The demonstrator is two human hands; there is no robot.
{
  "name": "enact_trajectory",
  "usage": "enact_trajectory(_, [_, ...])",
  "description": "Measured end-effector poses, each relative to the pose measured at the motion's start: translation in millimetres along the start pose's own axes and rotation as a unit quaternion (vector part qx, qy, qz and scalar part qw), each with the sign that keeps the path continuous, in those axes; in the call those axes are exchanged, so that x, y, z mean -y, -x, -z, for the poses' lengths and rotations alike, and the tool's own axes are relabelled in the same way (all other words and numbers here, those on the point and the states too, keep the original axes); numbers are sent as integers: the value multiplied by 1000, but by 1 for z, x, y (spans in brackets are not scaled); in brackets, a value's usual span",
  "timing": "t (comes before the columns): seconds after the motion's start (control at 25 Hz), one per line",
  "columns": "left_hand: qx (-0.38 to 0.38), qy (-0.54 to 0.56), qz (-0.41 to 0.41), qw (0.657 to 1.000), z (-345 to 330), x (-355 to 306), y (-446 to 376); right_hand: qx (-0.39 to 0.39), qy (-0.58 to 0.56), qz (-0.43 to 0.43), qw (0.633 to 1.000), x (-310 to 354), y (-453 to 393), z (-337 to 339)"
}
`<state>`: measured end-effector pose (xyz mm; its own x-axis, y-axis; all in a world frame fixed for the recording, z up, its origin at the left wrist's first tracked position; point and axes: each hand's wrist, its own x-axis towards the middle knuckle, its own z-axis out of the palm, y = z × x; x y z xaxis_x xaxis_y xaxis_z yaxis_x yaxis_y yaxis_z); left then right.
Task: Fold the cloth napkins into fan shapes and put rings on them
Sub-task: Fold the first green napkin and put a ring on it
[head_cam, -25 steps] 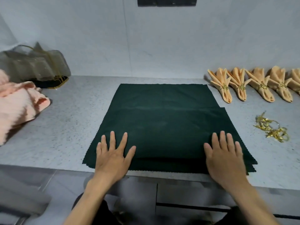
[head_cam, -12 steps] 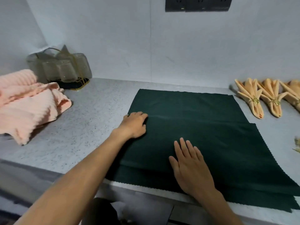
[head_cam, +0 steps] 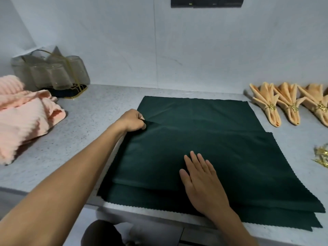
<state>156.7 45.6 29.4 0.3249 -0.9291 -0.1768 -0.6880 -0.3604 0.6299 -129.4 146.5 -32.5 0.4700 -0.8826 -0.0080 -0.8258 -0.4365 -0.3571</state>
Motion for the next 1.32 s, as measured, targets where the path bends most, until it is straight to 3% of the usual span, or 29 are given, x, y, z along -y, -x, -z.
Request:
enact_trajectory(0.08, [-57, 59, -46, 996, -9, -12, 34, -17, -192, -38, 980, 1, 3, 10])
enact_trajectory(0.2, [-167, 58, -229, 957, -47, -30, 100, -65, -516, -123, 845, 0, 4, 38])
enact_trajectory(0.24, [-199, 46, -287, 936, -63, -33, 122, -58, -565, -145, 810, -2, 1, 47])
enact_trajectory(0.32, [-228, 13, -343, 911, -94, -37, 153, -18, -591, -165, 790, -1, -6, 59])
enact_trajectory(0.36, [-225, -5, -354, 908, -106, -38, 162, -5, -576, -168, 800, 0, -10, 59])
enact_trajectory(0.48, [-169, -51, -374, 911, -116, -30, 175, -2, -446, -168, 879, 0, -14, 48])
enact_trajectory(0.64, [-147, -111, -311, 932, -88, 49, 186, -24, -362, -137, 922, -10, -12, 39])
enact_trajectory(0.84, [-192, -54, -228, 953, -40, 115, 198, -12, -307, -123, 944, -8, -10, 40])
enact_trajectory(1.04, [-198, -58, -264, 942, -34, 124, 199, 31, -256, -96, 961, -15, -5, 42])
enact_trajectory(1.32, [-222, -36, -225, 948, -36, 128, 198, 38, -229, -92, 968, -16, -4, 43])
